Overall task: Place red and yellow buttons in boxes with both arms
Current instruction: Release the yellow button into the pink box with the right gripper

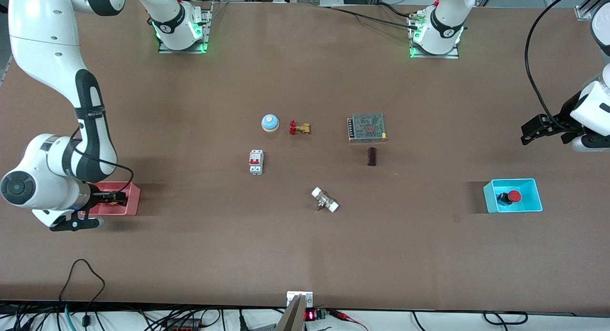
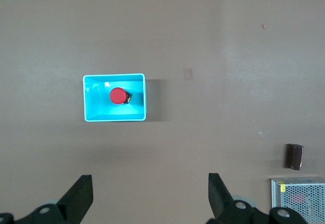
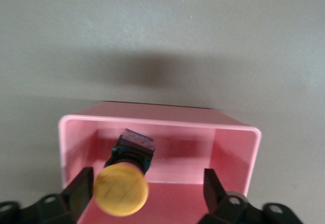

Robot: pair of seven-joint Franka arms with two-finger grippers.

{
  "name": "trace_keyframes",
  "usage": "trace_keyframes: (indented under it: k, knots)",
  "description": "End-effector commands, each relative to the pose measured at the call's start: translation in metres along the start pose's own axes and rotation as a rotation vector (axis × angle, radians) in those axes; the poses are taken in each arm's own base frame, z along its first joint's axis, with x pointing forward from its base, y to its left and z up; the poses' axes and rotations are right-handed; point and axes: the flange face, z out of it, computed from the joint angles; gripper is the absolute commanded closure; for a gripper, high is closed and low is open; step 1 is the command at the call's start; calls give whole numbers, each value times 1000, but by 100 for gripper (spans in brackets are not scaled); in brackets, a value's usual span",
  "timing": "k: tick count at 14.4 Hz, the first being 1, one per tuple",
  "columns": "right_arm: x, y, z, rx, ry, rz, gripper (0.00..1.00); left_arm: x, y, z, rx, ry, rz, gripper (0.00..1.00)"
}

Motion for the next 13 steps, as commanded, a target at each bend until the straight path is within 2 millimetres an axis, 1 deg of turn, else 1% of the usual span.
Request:
trace_keyframes:
  k: [1, 3, 4, 5, 6, 7, 8, 9, 11, 13]
  knots:
    - [-12, -2, -55, 41, 0, -4, 0, -12, 1, -12, -25, -4, 26, 0]
    - [-15, 0, -72, 40, 10, -3, 0, -17, 1, -21, -26, -2, 24, 0]
    - [-17, 2, -91, 43, 36, -1, 0, -19, -1, -23, -28, -6, 24, 0]
    - [-23, 1, -116, 55, 51, 2, 0, -22, -2, -30, -28, 3, 23, 0]
    - [-31, -1, -139, 68, 44, -1, 0, -23, -1, -31, -30, 1, 24, 0]
    - [-40, -9, -166, 79, 48, -11, 0, -25, -2, -32, -32, -8, 23, 0]
    - [-47, -29, -198, 84, 71, -33, 0, -26, -2, -34, -32, -6, 21, 0]
    - [-55, -46, -224, 93, 85, -30, 0, -26, -1, -35, -31, -3, 21, 0]
    - [-81, -68, -268, 114, 61, 2, 0, -26, -2, -35, -31, -3, 18, 0]
    - [-106, -79, -305, 124, 58, -1, 0, -27, -2, -37, -31, 0, 18, 0]
